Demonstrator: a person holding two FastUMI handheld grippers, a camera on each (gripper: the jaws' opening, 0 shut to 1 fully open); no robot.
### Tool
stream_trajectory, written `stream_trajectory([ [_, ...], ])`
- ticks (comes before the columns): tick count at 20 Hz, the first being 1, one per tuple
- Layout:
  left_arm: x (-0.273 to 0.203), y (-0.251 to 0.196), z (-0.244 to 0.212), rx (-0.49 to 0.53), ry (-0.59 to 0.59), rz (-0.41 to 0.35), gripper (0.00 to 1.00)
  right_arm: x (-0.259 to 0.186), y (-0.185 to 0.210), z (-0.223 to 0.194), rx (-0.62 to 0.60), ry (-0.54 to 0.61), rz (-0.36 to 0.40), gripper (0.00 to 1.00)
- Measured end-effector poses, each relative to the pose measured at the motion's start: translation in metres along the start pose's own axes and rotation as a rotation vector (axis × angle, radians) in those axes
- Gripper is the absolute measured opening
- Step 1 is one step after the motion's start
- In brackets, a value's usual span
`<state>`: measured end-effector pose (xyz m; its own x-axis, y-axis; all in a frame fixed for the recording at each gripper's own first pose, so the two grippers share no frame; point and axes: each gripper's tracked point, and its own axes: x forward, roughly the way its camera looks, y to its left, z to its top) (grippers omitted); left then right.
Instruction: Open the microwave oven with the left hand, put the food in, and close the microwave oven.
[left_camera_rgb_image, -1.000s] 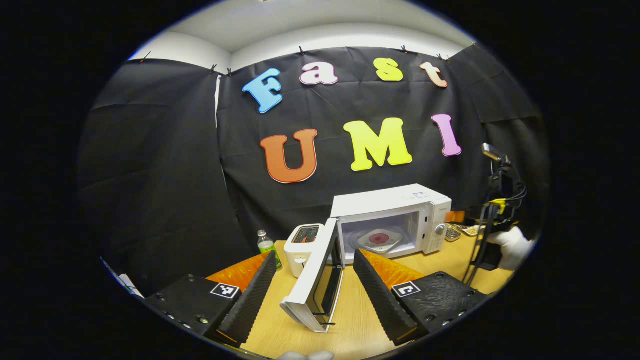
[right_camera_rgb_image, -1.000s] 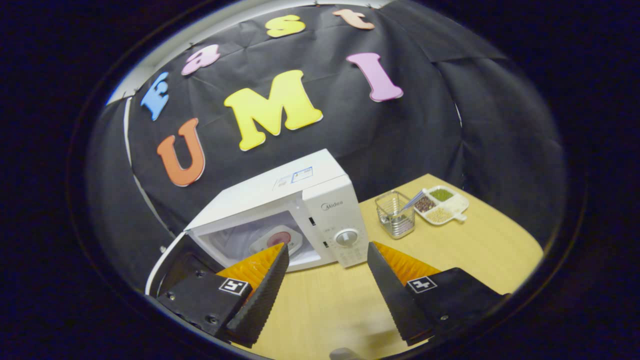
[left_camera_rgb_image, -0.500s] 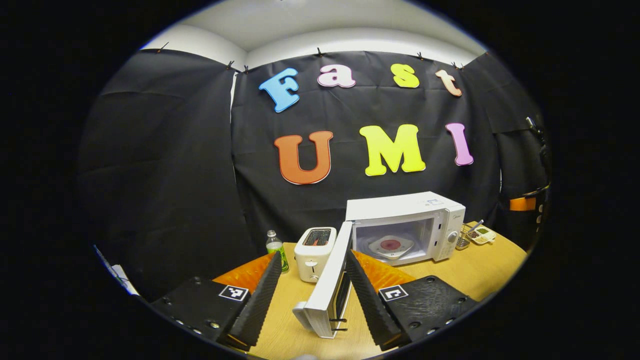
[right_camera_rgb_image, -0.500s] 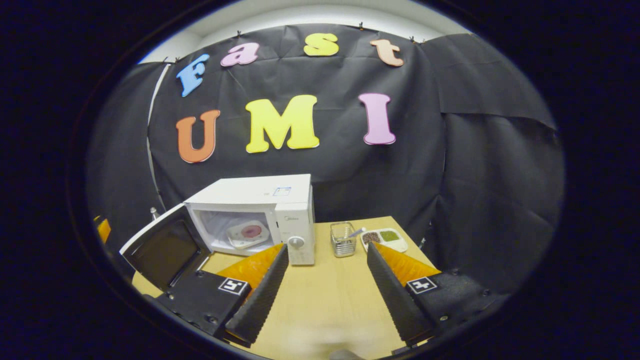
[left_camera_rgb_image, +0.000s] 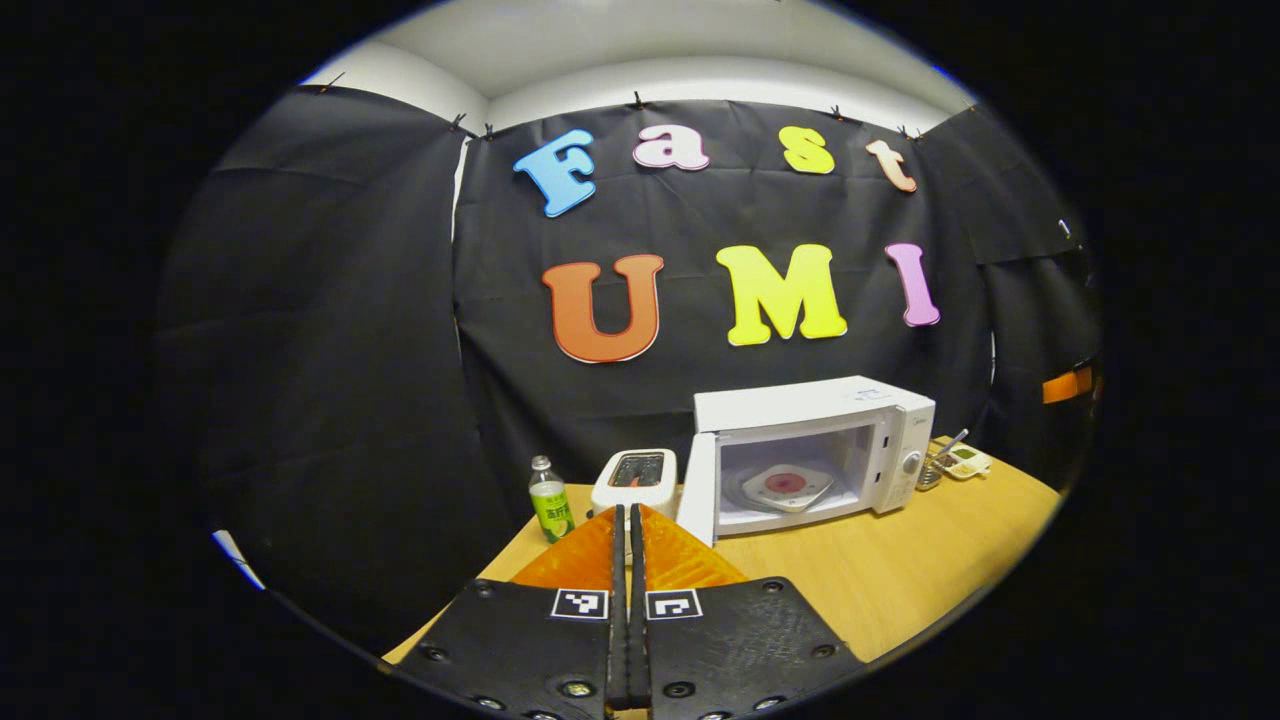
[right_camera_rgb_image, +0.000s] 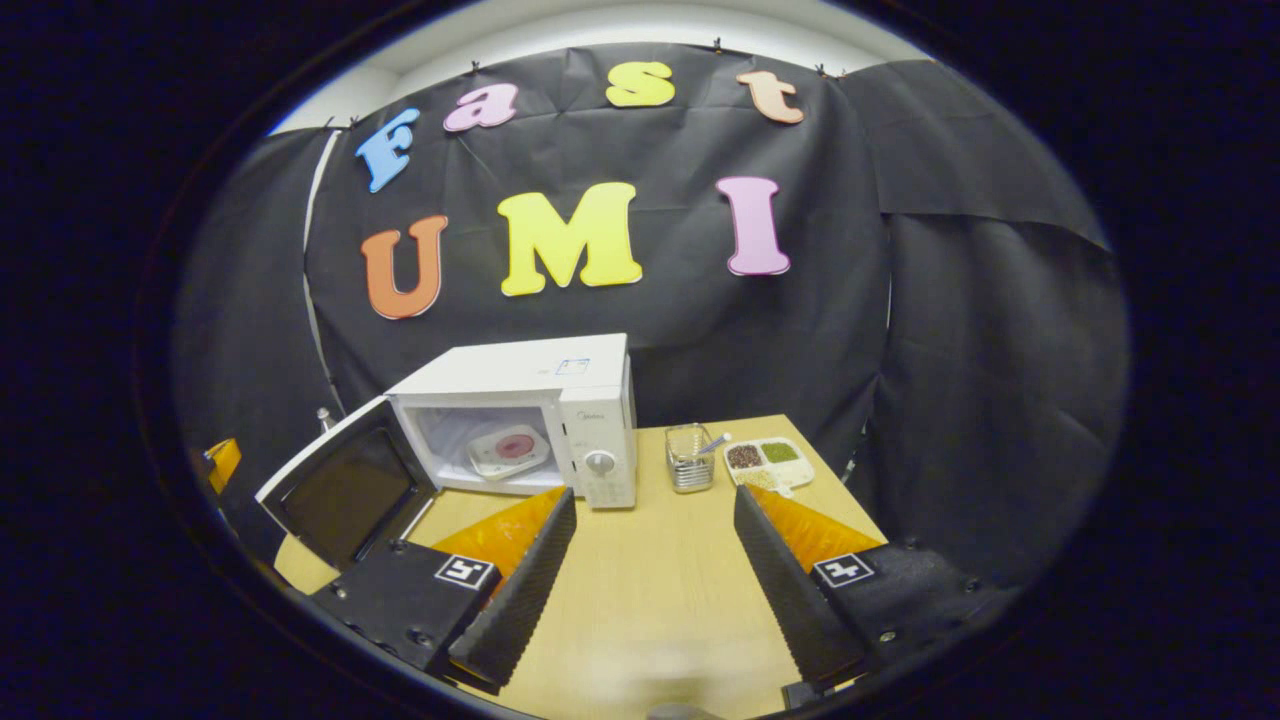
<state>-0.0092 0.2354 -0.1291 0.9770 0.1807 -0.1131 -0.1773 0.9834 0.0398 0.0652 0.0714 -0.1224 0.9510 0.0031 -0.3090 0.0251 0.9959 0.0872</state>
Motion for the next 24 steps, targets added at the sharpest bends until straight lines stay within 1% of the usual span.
stream_trajectory([
  [2, 0.003, 0.014, -0.024, -0.012, 0.039, 0.028, 0.0, -0.002, 0.001, 0.001, 0.007, 0.004, -0.004, 0.92],
  [3, 0.003, 0.019, -0.037, -0.021, 0.059, 0.037, 0.0, -0.003, 0.001, 0.002, 0.007, 0.007, -0.005, 1.0],
  [4, 0.004, 0.022, -0.05, -0.033, 0.081, 0.039, 0.0, -0.006, 0.001, 0.002, 0.006, 0.009, -0.006, 0.92],
  [7, 0.007, 0.022, -0.083, -0.06, 0.137, 0.033, 0.0, -0.012, -0.003, 0.002, -0.003, 0.019, -0.015, 0.92],
  [8, 0.008, 0.018, -0.094, -0.06, 0.155, 0.028, 0.0, -0.013, -0.003, 0.002, -0.004, 0.023, -0.017, 1.0],
  [10, 0.012, 0.012, -0.106, -0.047, 0.172, 0.019, 0.0, -0.018, -0.004, 0.003, -0.006, 0.031, -0.021, 1.0],
  [11, 0.013, 0.012, -0.109, -0.031, 0.173, 0.026, 0.0, -0.019, -0.007, 0.003, -0.012, 0.028, -0.029, 0.92],
  [12, 0.014, 0.01, -0.113, -0.021, 0.174, 0.027, 0.0, -0.02, -0.009, 0.001, -0.016, 0.032, -0.034, 1.0],
  [14, 0.013, -0.005, -0.116, -0.032, 0.177, -0.007, 0.0, -0.023, -0.008, -0.005, -0.007, 0.047, -0.033, 1.0],
  [15, 0.012, -0.014, -0.118, -0.031, 0.182, -0.028, 0.0, -0.025, -0.01, -0.006, -0.002, 0.05, -0.035, 0.92],
  [16, 0.011, -0.024, -0.12, -0.024, 0.183, -0.046, 0.0, -0.027, -0.012, -0.007, -0.003, 0.051, -0.039, 1.0],
  [21, 0.011, -0.092, -0.104, 0.025, 0.135, -0.168, 0.0, -0.032, -0.013, -0.009, -0.038, 0.049, -0.029, 1.0],
  [22, 0.01, -0.106, -0.102, 0.033, 0.127, -0.196, 0.0, -0.032, -0.013, -0.01, -0.041, 0.052, -0.026, 0.92],
  [23, 0.011, -0.122, -0.098, 0.038, 0.118, -0.224, 0.0, -0.032, -0.014, -0.01, -0.04, 0.054, -0.025, 0.92],
  [24, 0.013, -0.136, -0.097, 0.047, 0.112, -0.249, 0.0, -0.033, -0.016, -0.01, -0.036, 0.054, -0.025, 1.0],
])
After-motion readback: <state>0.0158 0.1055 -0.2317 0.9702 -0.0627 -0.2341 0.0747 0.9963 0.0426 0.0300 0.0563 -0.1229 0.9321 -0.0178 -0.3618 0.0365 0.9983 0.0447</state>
